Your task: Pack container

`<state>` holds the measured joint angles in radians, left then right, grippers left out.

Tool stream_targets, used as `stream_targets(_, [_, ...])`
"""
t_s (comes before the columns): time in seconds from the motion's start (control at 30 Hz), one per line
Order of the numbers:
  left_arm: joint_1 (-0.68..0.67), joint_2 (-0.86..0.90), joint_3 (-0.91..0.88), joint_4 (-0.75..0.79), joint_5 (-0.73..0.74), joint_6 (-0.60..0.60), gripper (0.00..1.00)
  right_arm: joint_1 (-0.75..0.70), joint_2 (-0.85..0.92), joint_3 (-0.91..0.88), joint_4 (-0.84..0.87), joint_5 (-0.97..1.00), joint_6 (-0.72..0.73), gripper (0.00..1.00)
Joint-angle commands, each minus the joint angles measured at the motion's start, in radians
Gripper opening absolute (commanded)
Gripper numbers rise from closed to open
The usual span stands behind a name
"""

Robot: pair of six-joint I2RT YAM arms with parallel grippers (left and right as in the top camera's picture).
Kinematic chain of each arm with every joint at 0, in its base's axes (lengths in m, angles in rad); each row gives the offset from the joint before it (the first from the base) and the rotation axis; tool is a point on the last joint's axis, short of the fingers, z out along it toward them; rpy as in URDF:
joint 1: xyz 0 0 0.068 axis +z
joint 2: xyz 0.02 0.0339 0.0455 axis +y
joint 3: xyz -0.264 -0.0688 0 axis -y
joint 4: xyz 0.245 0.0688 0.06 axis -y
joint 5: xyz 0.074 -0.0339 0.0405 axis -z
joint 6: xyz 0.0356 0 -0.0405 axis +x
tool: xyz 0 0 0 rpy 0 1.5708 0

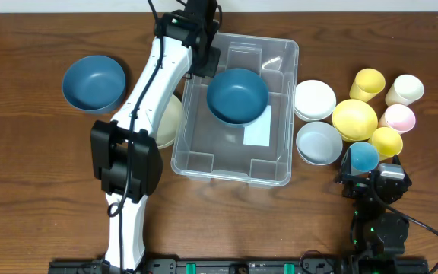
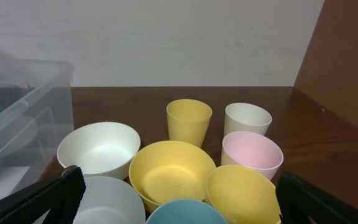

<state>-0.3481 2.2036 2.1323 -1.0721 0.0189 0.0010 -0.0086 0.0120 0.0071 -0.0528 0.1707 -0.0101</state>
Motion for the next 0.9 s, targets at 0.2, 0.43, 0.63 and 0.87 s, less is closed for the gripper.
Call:
stream_targets(0.2, [-0.032, -0.059, 0.01, -0.139, 0.143, 0.005, 0.06, 0.01, -0.007, -0.002, -0.003, 0.005, 0.013, 0.99])
stream_targets(0.43, [-0.092, -0.033, 0.003, -0.126, 0.15, 0.005, 0.06, 0.01, -0.007, -0.002, -0.003, 0.005, 0.013, 0.99])
stream_targets(0.63, [-0.127, -0.015, -0.043, -0.058, 0.149, 0.005, 0.06, 0.01, -0.007, -0.002, -0.003, 0.005, 0.013, 0.99])
stream_targets(0.87, [-0.128, -0.006, -0.163, 0.053, 0.145, 0.005, 0.06, 0.01, -0.007, -0.002, -0.003, 0.005, 0.013, 0.99])
